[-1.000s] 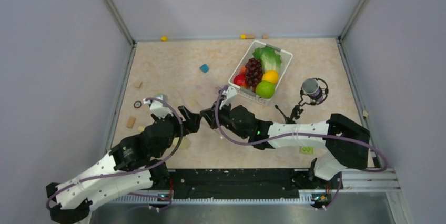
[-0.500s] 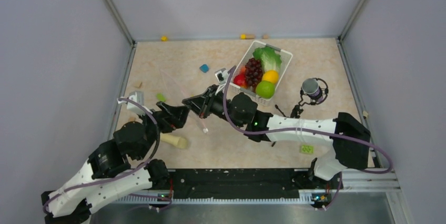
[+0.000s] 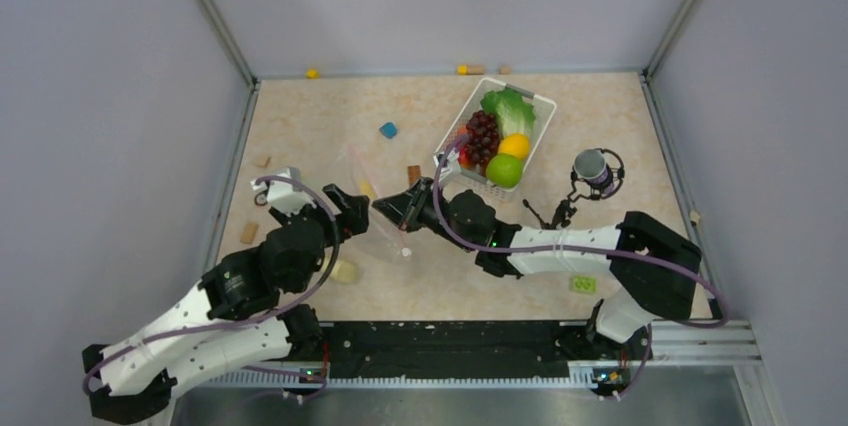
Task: Place the food in the zip-top bag and seal the zipper
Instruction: Open the zipper of the food storage bag.
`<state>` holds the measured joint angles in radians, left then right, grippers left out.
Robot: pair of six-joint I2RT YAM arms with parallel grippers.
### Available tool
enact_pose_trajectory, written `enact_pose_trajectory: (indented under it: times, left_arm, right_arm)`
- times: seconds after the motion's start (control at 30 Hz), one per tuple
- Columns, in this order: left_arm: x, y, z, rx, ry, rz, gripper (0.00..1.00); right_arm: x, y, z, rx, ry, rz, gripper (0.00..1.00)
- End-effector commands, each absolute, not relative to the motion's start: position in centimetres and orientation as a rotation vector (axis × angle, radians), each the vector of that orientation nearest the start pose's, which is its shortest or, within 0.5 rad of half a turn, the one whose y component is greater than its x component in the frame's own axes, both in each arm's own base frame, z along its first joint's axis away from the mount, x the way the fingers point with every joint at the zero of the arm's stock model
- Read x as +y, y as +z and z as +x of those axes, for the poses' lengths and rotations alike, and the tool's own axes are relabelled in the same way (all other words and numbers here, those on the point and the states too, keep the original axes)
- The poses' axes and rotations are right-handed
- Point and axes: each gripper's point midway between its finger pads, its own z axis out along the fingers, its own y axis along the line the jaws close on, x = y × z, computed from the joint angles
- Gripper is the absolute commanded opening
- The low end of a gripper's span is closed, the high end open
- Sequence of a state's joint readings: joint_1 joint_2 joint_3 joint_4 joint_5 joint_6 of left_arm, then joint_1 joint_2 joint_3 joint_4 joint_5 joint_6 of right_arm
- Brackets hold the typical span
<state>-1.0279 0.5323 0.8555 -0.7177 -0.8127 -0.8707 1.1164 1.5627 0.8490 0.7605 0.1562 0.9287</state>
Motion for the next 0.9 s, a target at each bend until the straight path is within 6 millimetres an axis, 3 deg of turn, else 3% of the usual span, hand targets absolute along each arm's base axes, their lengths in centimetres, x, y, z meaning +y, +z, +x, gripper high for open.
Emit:
enact_pose_trajectory:
  times: [0.0, 0.1, 0.3, 0.6, 0.7, 0.87]
  left_arm:
    - [-12.6, 26.2, 20.7, 1.83, -0.471, -0.391, 0.96]
    - [-13.6, 25.6, 21.1, 1.852, -0.463, -0.382, 0.95]
    - [-15.0, 24.7, 21.5, 1.895, -0.448, -0.36, 0.94]
    - [-18.1, 24.9, 22.6, 1.948, -0.436, -0.278, 0.93]
    - [-18.1, 24.2, 22.8, 1.968, -0.399, -0.305, 0.86]
    - [-18.4, 23.6, 23.1, 1.973, -0.394, -0.32, 0.62]
  right_arm:
    - [43.9, 23.9, 21.6, 1.741, 1.464, 0.035, 0.0]
    - [43.1, 22.7, 21.5, 1.76, 1.441, 0.056, 0.0]
    - [41.1, 22.5, 22.2, 1.757, 1.303, 0.077, 0.0]
    - [38.9, 23.7, 22.0, 1.72, 1.169, 0.109, 0.0]
    - [38.1, 24.0, 22.1, 1.705, 1.16, 0.128, 0.0]
    - [37.4, 24.4, 21.8, 1.671, 1.183, 0.14, 0.0]
